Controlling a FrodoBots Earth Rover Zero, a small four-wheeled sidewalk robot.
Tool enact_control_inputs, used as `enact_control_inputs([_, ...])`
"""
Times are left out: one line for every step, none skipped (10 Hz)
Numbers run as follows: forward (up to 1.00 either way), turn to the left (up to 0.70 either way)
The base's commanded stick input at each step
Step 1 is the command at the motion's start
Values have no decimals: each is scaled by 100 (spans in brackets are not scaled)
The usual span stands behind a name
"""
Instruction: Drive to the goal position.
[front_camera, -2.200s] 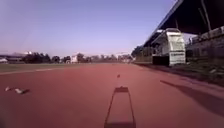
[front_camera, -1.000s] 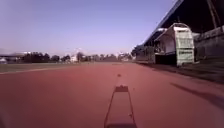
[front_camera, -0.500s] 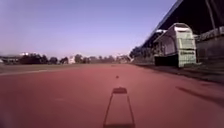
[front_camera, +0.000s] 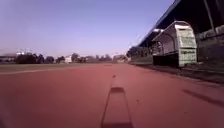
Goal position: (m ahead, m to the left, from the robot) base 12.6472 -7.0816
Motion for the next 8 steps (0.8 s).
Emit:
enact_control_inputs([70, 0])
enact_control_inputs([70, 0])
enact_control_inputs([70, 0])
enact_control_inputs([70, 0])
enact_control_inputs([70, 0])
enact_control_inputs([70, 0])
enact_control_inputs([70, 0])
enact_control_inputs([70, 0])
